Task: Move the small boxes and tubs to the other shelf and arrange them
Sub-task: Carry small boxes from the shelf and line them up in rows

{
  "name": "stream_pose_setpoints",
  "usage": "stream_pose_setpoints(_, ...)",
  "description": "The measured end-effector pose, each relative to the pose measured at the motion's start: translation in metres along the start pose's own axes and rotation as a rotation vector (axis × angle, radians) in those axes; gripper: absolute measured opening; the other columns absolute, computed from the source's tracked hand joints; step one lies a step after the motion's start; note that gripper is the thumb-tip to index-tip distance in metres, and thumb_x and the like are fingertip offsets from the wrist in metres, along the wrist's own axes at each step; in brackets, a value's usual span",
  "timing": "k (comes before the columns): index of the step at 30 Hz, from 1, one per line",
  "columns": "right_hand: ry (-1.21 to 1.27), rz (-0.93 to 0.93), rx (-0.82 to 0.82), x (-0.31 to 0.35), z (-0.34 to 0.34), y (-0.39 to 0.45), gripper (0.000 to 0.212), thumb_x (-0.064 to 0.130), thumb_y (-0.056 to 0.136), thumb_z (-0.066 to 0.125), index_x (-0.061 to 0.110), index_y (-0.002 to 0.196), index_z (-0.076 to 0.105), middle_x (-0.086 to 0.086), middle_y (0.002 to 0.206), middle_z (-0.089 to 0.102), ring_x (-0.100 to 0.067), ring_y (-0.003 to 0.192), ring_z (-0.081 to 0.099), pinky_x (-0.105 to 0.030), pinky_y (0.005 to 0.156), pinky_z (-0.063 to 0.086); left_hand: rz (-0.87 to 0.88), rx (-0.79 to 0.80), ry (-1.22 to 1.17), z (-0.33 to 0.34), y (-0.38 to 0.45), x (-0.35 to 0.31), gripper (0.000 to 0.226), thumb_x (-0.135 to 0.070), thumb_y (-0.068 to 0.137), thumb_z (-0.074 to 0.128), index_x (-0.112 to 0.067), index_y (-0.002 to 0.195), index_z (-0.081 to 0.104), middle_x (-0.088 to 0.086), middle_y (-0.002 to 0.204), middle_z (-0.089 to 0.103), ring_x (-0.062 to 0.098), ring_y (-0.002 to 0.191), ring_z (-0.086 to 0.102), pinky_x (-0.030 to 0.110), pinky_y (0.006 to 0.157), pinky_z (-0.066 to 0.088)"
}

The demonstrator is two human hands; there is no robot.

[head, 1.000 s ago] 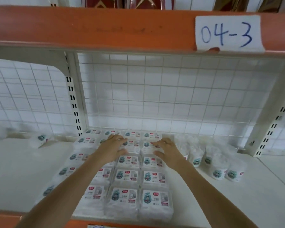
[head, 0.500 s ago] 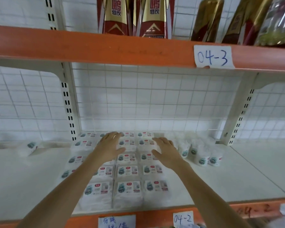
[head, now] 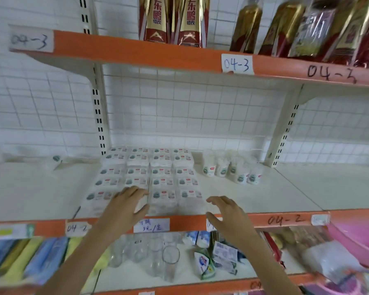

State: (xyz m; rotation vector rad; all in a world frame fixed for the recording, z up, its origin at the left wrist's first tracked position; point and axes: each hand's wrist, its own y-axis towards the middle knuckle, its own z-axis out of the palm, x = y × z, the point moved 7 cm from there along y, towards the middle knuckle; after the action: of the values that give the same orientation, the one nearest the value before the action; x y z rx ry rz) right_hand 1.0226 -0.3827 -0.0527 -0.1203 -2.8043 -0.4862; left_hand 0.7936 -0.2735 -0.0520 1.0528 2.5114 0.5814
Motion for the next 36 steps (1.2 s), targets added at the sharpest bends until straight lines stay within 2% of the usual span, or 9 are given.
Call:
stream_pose_setpoints(2, 0.019, -0.017, -0.005, 0.002, 0.005, -0.028, 0.037, 0.036, 0.091, 0.047, 0.025, 0.126, 0.049, 0.006, 0.124, 0.052, -0.016, 0.114, 0.05, -0.028, 0.09, 0.042, -0.035, 0.008, 0.029, -0.003, -0.029, -0.005, 0.042, -0.043, 0.077, 0.04, -0.016, 0.096, 0.065, -0.002, 0.09, 0.066, 0.021, 0.079, 0.066, 0.034, 0.061, 0.054)
stream_pose_setpoints(6, 0.054, -0.072, 0.019, 0.012, 0.018, -0.076, 0.032, 0.036, 0.087, 0.051, 0.02, 0.114, 0.057, -0.001, 0.105, 0.059, -0.025, 0.097, 0.058, -0.029, 0.072, 0.043, -0.176, 0.056, 0.013, -0.005, -0.094, -0.008, 0.041, -0.042, 0.077, 0.041, -0.017, 0.101, 0.063, 0.002, 0.095, 0.066, 0.025, 0.082, 0.066, 0.036, 0.065, 0.056)
stream_pose_setpoints(7, 0.077, -0.081, 0.026, 0.017, 0.02, -0.086, 0.03, 0.033, 0.086, 0.054, 0.019, 0.113, 0.058, -0.002, 0.105, 0.058, -0.025, 0.095, 0.059, -0.028, 0.071, 0.042, -0.205, 0.056, 0.016, -0.009, -0.112, -0.01, 0.04, -0.042, 0.077, 0.042, -0.017, 0.1, 0.063, 0.002, 0.094, 0.066, 0.025, 0.081, 0.066, 0.034, 0.065, 0.056)
stream_pose_setpoints(11, 0.133, -0.197, 0.079, 0.06, 0.031, -0.119, 0.034, 0.037, 0.088, 0.049, 0.021, 0.118, 0.055, 0.002, 0.114, 0.055, -0.011, 0.101, 0.052, -0.021, 0.076, 0.038, -0.307, 0.038, 0.056, -0.038, -0.189, -0.021, 0.033, -0.042, 0.074, 0.044, -0.023, 0.098, 0.056, -0.002, 0.084, 0.066, 0.018, 0.071, 0.066, 0.023, 0.057, 0.051)
stream_pose_setpoints(15, 0.171, -0.32, 0.176, 0.124, 0.057, -0.137, 0.034, 0.03, 0.091, 0.053, 0.023, 0.124, 0.051, 0.004, 0.126, 0.053, -0.017, 0.114, 0.051, -0.031, 0.09, 0.043, -0.44, 0.092, 0.203, -0.069, -0.265, -0.01, 0.04, -0.045, 0.074, 0.042, -0.021, 0.097, 0.063, -0.002, 0.086, 0.066, 0.021, 0.074, 0.067, 0.031, 0.055, 0.054)
stream_pose_setpoints(19, 0.151, -0.46, 0.244, 0.191, 0.079, -0.151, 0.037, 0.033, 0.093, 0.049, 0.024, 0.129, 0.046, 0.004, 0.128, 0.05, -0.017, 0.115, 0.048, -0.03, 0.092, 0.041, -0.586, 0.09, 0.306, -0.115, -0.338, 0.016, 0.041, -0.045, 0.074, 0.046, -0.02, 0.1, 0.063, -0.001, 0.089, 0.067, 0.022, 0.076, 0.067, 0.032, 0.057, 0.055)
stream_pose_setpoints(25, 0.13, -0.609, 0.264, 0.289, 0.11, -0.146, 0.04, 0.036, 0.094, 0.044, 0.025, 0.132, 0.041, 0.006, 0.13, 0.046, -0.015, 0.12, 0.043, -0.027, 0.094, 0.039, -0.847, 0.044, 0.39, -0.179, -0.437, 0.075, 0.041, -0.029, 0.063, 0.082, -0.014, 0.099, 0.069, 0.004, 0.091, 0.068, 0.029, 0.084, 0.067, 0.039, 0.065, 0.054)
stream_pose_setpoints(31, 0.152, -0.66, 0.282, 0.402, 0.156, -0.13, 0.042, 0.039, 0.094, 0.043, 0.026, 0.133, 0.039, 0.008, 0.132, 0.044, -0.012, 0.12, 0.044, -0.022, 0.091, 0.037, -0.929, -0.03, 0.401, -0.242, -0.511, 0.155, 0.038, -0.035, 0.071, 0.069, -0.018, 0.105, 0.067, 0.002, 0.1, 0.067, 0.028, 0.095, 0.064, 0.041, 0.075, 0.051)
stream_pose_setpoints(36, 0.192, -0.632, 0.281, 0.472, 0.189, -0.115, 0.04, 0.041, 0.093, 0.044, 0.028, 0.132, 0.041, 0.011, 0.13, 0.044, -0.009, 0.119, 0.045, -0.023, 0.093, 0.039, -0.964, 0.015, 0.4, -0.28, -0.55, 0.224, 0.048, -0.043, 0.076, 0.058, -0.02, 0.118, 0.06, 0.003, 0.116, 0.062, 0.027, 0.112, 0.055, 0.04, 0.088, 0.045)
